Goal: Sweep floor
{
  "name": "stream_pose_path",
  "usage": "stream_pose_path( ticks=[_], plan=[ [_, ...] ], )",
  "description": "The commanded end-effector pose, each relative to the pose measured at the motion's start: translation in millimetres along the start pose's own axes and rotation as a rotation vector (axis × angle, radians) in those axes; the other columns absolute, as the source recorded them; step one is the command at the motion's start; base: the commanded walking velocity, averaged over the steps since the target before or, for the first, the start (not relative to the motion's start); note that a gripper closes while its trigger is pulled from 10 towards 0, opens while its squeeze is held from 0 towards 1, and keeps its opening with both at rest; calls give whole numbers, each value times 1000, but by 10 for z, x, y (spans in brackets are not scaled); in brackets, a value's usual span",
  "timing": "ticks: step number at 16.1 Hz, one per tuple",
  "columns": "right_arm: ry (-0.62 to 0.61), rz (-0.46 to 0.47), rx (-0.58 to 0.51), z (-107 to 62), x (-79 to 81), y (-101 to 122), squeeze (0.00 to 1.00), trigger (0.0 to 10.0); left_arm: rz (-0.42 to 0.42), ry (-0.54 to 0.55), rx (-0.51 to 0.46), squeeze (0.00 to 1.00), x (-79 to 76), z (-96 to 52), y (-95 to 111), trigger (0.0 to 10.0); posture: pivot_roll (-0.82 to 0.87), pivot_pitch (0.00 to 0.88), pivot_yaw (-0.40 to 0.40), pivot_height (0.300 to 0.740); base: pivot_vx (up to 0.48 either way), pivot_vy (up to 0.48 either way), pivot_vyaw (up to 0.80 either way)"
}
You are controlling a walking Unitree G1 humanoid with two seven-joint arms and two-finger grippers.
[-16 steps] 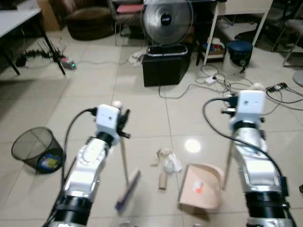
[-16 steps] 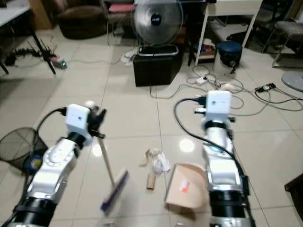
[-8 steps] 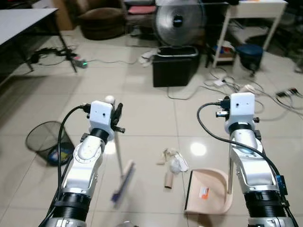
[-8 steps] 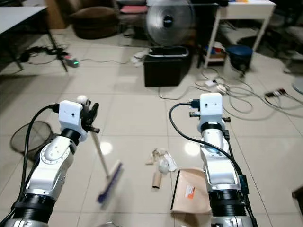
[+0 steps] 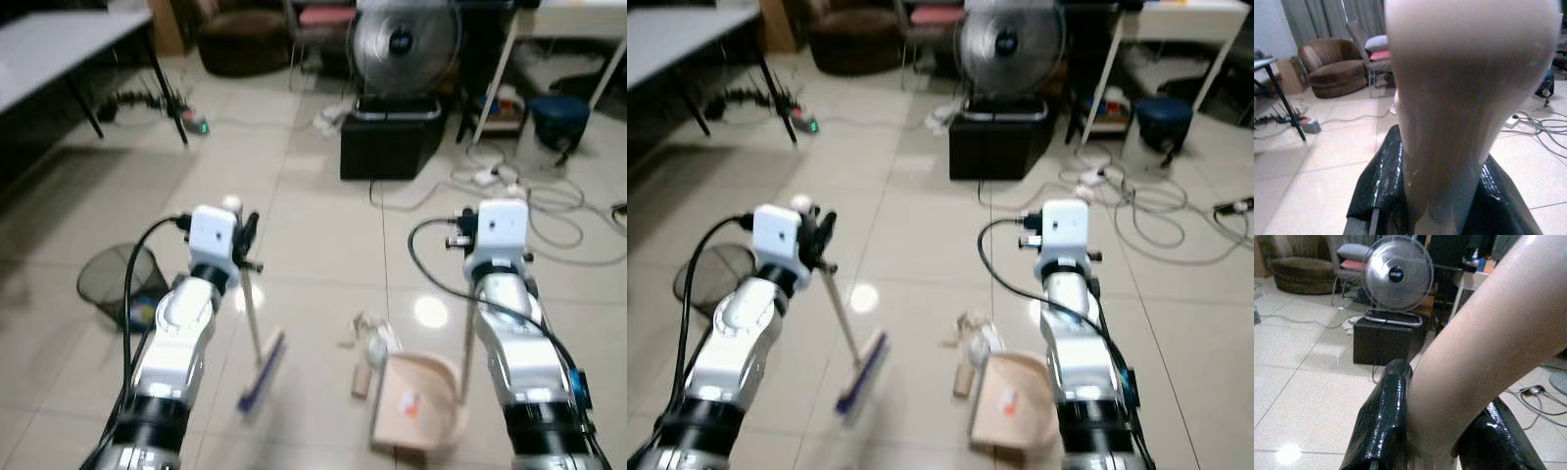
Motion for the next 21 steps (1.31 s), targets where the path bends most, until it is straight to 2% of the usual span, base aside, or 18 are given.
stream_pose_path(
  ticks=[1, 4, 9, 12, 17, 21],
  plan=[
    [12, 65, 9, 0, 37, 10, 0, 10000, 31, -2, -38, 0, 42, 45, 116, 10000, -3, 28, 81, 740, 360, 0, 0],
    [29, 86, 25, -20, 64, -37, 0, 10000, 33, -8, -39, 0, 41, 61, 129, 10000, -1, 32, 85, 740, 358, 0, -800],
    [42, 83, 49, -28, 102, -96, 0, 10000, 39, -22, -39, 0, 39, 88, 150, 10000, 7, 33, 89, 740, 354, 0, 0],
    [41, 80, 52, -33, 93, -113, 0, 10000, 40, -7, -26, 0, 70, 73, 117, 10000, 8, 36, 90, 740, 0, 0, 0],
    [15, 61, 14, -31, 22, -71, 0, 10000, 68, 31, 2, 0, 134, 41, 18, 10000, 9, 46, 86, 740, 0, 0, 0],
    [-84, -28, 8, -37, -156, -126, 0, 10000, 52, 80, -5, 0, 194, 30, 11, 10000, 14, 58, 82, 740, 0, 0, 0]
  ],
)
Point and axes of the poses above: a point about 5 cm out from each wrist's last joint towards the gripper, its own z axis pointing out of the wrist towards the gripper, its own y axis along the axis of the wrist's last joint, x = y × z, the point moved 5 cm from there along z, pointing out of the wrist towards the gripper
